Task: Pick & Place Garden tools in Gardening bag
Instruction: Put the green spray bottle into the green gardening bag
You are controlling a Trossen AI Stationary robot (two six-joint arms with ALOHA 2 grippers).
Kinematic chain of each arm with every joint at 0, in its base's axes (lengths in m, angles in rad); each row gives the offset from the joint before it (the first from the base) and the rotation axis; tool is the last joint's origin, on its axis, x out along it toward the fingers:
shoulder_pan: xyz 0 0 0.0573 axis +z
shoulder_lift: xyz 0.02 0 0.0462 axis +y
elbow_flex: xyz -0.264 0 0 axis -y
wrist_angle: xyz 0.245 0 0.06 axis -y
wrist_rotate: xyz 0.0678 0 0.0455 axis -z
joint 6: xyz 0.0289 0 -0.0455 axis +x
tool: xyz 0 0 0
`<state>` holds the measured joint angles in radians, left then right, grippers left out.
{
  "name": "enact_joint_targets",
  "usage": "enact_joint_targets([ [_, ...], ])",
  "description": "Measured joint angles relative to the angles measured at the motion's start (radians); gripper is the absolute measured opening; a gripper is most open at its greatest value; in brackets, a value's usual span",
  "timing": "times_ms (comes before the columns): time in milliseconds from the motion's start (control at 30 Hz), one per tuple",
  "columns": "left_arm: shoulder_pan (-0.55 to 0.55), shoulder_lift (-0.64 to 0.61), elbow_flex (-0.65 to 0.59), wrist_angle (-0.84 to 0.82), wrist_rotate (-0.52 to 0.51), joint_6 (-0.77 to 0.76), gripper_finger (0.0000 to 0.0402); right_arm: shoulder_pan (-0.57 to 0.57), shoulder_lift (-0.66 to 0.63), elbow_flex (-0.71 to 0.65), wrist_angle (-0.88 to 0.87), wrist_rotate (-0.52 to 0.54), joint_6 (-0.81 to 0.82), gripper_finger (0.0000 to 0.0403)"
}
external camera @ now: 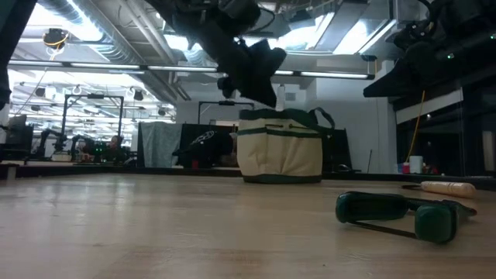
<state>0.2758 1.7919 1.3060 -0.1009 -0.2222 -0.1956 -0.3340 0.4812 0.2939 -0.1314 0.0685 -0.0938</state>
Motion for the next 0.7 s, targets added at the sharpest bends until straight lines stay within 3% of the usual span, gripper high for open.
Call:
enact_joint_targets([
  [200, -0.032, -0.028, 0.0, 0.057, 0.018, 0.051, 0.0019, 0.0, 0.0, 0.0, 0.0, 0.0, 0.0, 0.0185],
  [333, -0.041, -0.03, 0.0, 0.148, 0.131, 0.067, 0.0019, 0.0, 0.0, 0.0, 0.0, 0.0, 0.0, 0.0185],
  [467, -0.042, -0.03, 0.0, 0.131, 0.206, 0.043, 0.0019, 0.0, 0.0, 0.0, 0.0, 0.0, 0.0, 0.0185],
  [567, -0.052, -0.029, 0.0, 0.112, 0.175, 0.037, 0.0019, 0.0, 0.0, 0.0, 0.0, 0.0, 0.0, 0.0185],
  [700, -0.085, -0.046, -0.002, 0.144, 0.025, 0.095, 0.0019, 0.0, 0.0, 0.0, 0.0, 0.0, 0.0, 0.0185],
])
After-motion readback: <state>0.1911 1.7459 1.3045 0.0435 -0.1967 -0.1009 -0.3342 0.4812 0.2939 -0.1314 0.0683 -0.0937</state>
